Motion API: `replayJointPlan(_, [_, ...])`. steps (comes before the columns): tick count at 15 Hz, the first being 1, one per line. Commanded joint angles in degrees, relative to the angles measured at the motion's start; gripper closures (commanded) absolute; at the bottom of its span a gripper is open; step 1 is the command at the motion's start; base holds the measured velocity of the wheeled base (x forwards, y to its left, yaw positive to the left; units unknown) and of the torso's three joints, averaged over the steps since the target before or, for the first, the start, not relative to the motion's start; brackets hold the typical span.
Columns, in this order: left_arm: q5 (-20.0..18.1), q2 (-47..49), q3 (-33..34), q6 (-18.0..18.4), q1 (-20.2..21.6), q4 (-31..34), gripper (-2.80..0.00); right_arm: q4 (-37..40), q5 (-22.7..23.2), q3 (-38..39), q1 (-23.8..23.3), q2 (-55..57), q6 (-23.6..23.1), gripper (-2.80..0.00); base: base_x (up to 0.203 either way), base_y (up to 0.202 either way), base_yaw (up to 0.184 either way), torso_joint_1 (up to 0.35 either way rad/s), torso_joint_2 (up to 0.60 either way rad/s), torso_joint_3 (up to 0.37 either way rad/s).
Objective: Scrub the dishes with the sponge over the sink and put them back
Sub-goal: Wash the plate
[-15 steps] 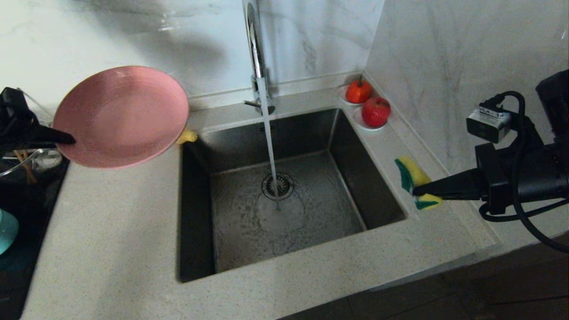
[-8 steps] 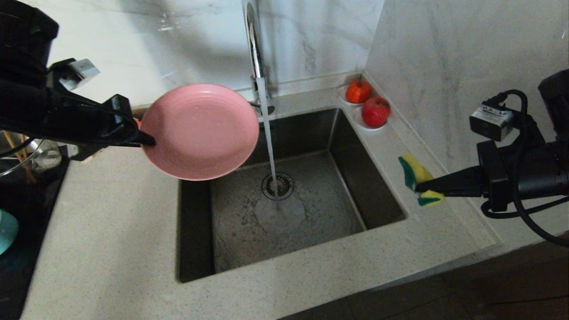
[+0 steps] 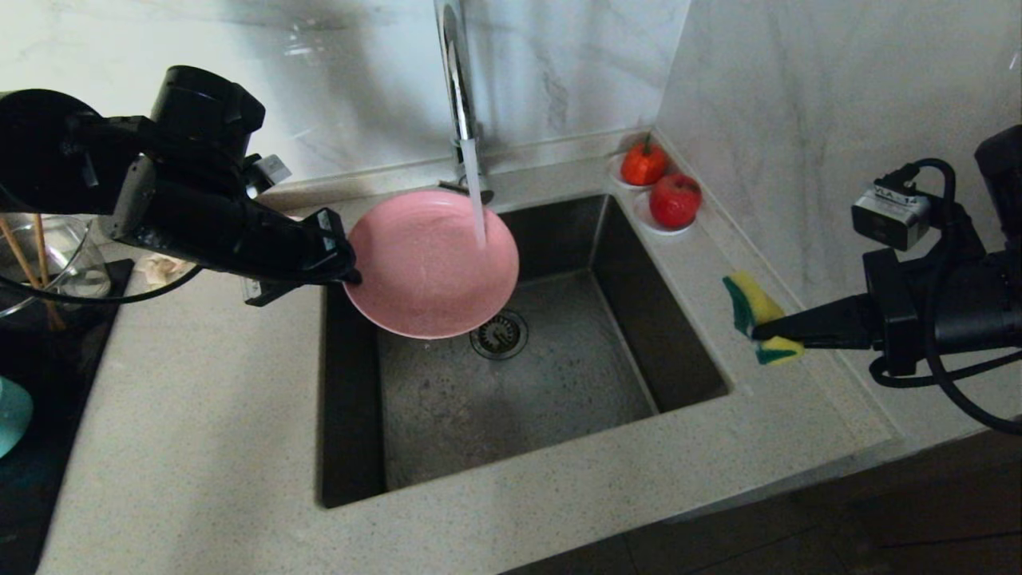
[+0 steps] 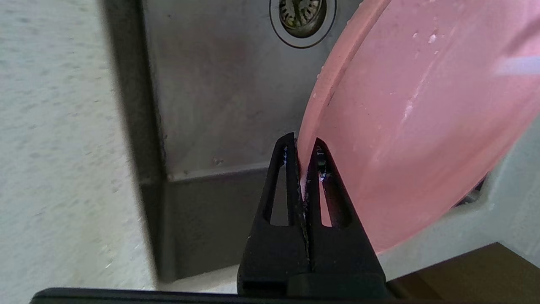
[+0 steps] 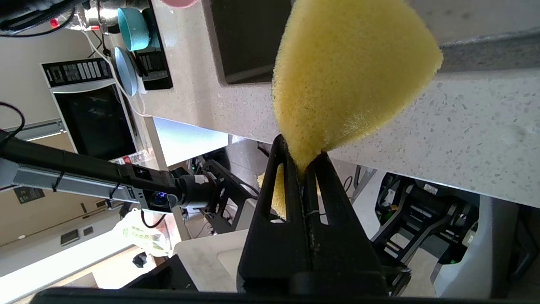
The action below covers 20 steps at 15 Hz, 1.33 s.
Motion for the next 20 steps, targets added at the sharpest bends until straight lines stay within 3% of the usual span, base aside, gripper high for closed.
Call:
replayJointPlan(1, [0.1,3.2,-0.9,-1.9,-1.1,-1.3,0.00,0.2,0.3,-0.1,0.0,0.1,0.1,0.00,0.000,0.000,0.000,0.000,0.00,0.000])
replayJointPlan(10, [-0.1,6.6,0.5,-3.9,-6.8,-1.7,0.00,0.2,0.3,0.0,0.0,0.5,-0.3,0.00,0.000,0.000,0.000,0.000,0.00,0.000])
replayJointPlan(15, [0.0,7.2,6.0,-3.6,-8.9,-1.9,0.00,0.2,0.3,-0.1,-0.1,0.6,-0.3,0.00,0.000,0.000,0.000,0.000,0.00,0.000])
replayJointPlan(20, [0.5,5.4,11.0,-3.3,-9.0,-6.3,0.00,0.2,0.3,0.0,-0.1,0.8,-0.3,0.00,0.000,0.000,0.000,0.000,0.00,0.000])
